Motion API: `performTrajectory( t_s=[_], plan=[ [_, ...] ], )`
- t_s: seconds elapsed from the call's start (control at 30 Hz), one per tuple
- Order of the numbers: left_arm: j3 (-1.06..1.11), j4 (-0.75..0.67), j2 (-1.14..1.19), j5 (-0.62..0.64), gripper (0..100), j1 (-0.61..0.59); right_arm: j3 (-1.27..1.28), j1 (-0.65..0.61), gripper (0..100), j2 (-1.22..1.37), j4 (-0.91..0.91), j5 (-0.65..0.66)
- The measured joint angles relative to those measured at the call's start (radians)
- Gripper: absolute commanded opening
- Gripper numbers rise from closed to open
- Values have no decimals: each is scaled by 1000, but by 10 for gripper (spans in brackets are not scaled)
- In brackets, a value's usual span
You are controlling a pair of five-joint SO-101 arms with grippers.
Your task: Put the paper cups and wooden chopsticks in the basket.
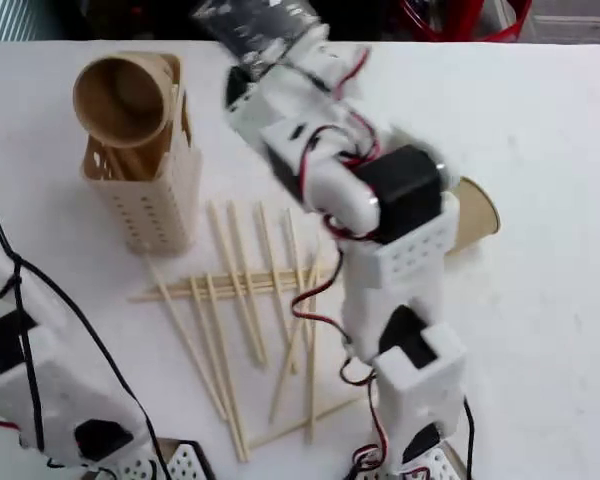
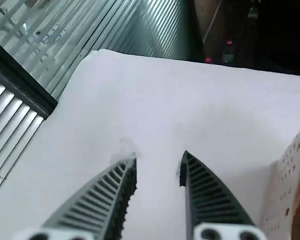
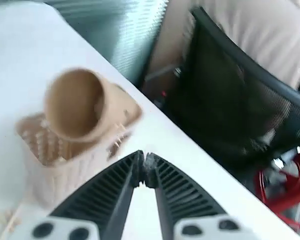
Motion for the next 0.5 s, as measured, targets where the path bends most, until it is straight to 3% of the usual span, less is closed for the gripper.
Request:
performTrajectory(
  t_s=[0.2, 0.37, 0.5],
  plan=[
    [253, 0, -264, -72, 161, 114, 445, 112, 17, -299, 2, 0],
    [532, 0, -508, -127, 236, 232, 942, 250, 17, -634, -6, 60],
    [646, -5, -563, -130, 241, 311, 1343, 373, 17, -898, -117, 117]
  ],
)
